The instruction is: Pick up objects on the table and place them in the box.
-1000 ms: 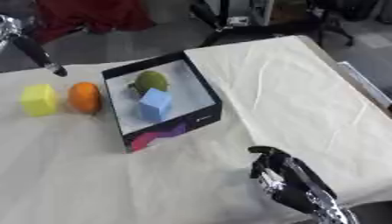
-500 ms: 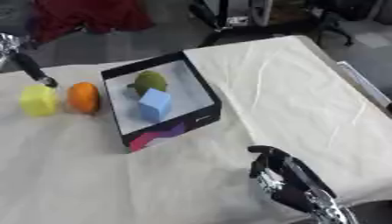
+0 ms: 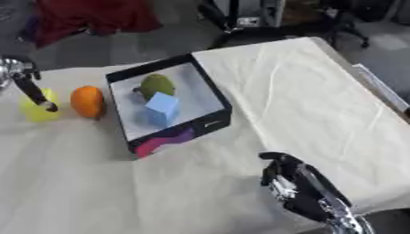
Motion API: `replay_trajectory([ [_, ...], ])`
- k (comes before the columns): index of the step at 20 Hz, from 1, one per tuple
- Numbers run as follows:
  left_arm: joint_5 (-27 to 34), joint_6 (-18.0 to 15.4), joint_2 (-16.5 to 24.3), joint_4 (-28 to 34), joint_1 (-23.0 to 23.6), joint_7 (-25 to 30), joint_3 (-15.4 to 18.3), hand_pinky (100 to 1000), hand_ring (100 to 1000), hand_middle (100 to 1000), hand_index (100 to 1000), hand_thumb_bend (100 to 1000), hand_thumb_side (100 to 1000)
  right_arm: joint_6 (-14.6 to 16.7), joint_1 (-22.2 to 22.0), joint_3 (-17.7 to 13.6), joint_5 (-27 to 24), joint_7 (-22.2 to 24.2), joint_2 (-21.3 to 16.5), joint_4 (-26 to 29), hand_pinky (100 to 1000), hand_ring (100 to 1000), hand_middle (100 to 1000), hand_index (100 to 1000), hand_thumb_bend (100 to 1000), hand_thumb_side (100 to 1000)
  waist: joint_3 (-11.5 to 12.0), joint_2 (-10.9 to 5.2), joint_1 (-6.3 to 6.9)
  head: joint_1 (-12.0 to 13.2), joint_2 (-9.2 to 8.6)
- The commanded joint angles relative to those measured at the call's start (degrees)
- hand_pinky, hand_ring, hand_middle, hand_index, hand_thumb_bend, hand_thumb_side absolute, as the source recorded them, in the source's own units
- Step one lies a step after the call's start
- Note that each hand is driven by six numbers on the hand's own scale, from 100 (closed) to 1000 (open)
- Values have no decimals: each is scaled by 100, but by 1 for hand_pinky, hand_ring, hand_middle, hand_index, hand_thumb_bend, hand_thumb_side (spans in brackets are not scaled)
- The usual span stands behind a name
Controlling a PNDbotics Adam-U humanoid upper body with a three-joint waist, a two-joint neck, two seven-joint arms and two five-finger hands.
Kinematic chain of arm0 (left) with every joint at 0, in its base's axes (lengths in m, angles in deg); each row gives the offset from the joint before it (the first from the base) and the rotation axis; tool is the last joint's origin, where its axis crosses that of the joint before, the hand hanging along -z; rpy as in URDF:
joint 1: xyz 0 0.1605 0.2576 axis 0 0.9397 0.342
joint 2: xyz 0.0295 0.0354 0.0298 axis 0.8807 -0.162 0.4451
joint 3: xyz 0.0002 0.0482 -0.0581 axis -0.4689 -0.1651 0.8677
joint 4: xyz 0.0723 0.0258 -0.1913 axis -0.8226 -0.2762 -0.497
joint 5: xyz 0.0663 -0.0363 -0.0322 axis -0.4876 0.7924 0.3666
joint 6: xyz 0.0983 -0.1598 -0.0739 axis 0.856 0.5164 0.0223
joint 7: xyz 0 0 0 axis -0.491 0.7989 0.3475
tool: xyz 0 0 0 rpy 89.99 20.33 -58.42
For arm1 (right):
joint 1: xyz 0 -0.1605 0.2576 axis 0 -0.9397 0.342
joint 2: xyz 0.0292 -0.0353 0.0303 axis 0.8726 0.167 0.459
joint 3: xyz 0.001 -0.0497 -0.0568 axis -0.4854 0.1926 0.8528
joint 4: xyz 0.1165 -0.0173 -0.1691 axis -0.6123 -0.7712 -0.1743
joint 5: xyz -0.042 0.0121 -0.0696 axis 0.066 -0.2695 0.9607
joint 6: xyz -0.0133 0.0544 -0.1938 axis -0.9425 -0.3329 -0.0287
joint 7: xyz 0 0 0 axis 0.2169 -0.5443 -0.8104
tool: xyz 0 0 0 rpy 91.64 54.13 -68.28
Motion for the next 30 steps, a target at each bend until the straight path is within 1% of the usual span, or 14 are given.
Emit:
replay_trajectory([
  [1, 68, 450, 185, -4, -60, 506, 48, 861, 842, 852, 876, 622, 297, 6, 53, -30, 15, 3, -47, 79, 824, 546, 484, 822, 100, 470, 9, -45, -48, -12, -11],
  [9, 120, 383, 255, -38, 43, 506, 41, 860, 840, 849, 873, 592, 259, 10, 49, -30, 21, 4, -52, 79, 824, 546, 484, 822, 100, 470, 26, -44, -52, -22, -11],
  [15, -182, 318, 289, 202, 71, 505, 16, 857, 836, 853, 880, 525, 239, 12, 44, -36, 28, -1, -50, 79, 824, 546, 484, 822, 100, 470, 29, -37, -57, -26, -11],
  [23, -682, 225, 313, 365, 91, 318, 39, 862, 843, 868, 894, 504, 242, 11, 46, -36, 35, -1, -45, 76, 824, 546, 484, 822, 100, 470, 21, -29, -55, -34, -11],
  [30, -770, 157, 237, 299, 137, 193, 55, 863, 846, 871, 896, 491, 237, 12, 53, -31, 38, 6, -38, 74, 824, 546, 484, 822, 100, 470, 1, -14, -61, -34, -11],
])
